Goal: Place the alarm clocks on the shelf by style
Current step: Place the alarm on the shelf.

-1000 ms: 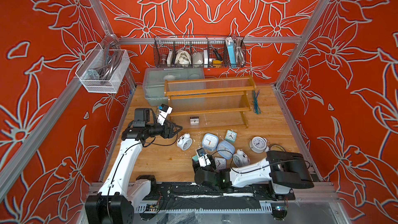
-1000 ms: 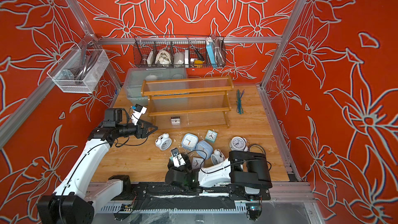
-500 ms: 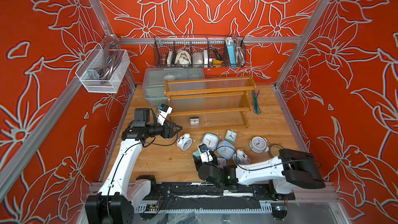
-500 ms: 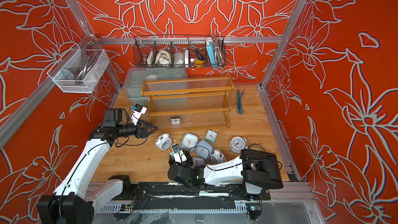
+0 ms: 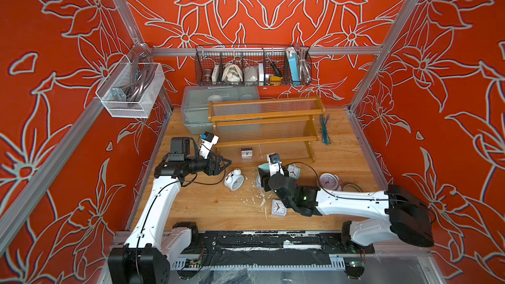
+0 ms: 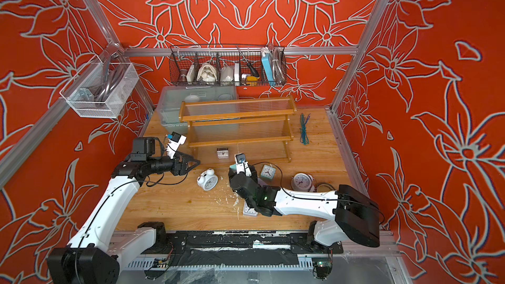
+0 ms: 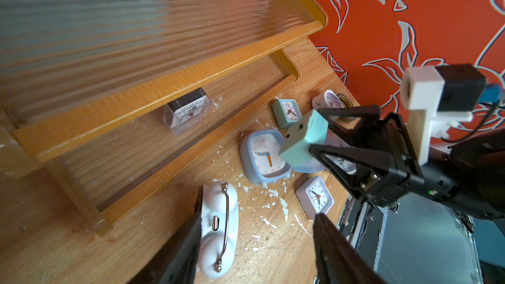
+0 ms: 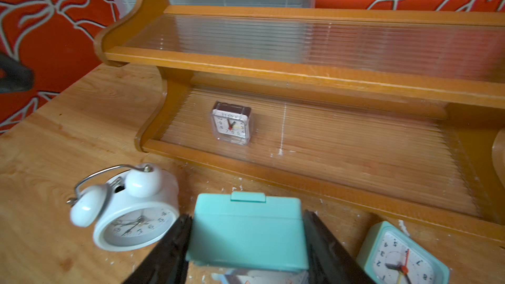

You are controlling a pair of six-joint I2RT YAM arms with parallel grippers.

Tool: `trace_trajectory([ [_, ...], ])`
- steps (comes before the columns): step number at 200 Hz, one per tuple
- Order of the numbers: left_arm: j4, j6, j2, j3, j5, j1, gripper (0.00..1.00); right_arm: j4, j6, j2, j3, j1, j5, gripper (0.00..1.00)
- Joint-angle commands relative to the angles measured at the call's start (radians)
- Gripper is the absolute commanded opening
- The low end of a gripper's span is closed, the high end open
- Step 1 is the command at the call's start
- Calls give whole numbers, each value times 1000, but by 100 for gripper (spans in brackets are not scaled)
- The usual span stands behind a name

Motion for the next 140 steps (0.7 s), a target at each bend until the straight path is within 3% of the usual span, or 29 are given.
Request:
trace_trajectory([
  [1,9,-3,-16,-14,-2,-5,66,55,-51,19,7,-48,-52,54],
  [59,6,-3,-18,-13,-7,-5,66,213,-80,164,40,-141,-115,54],
  [140,1,-3,-21,-11,-12,-5,66,344,-118,347,120,-192,-91,53],
])
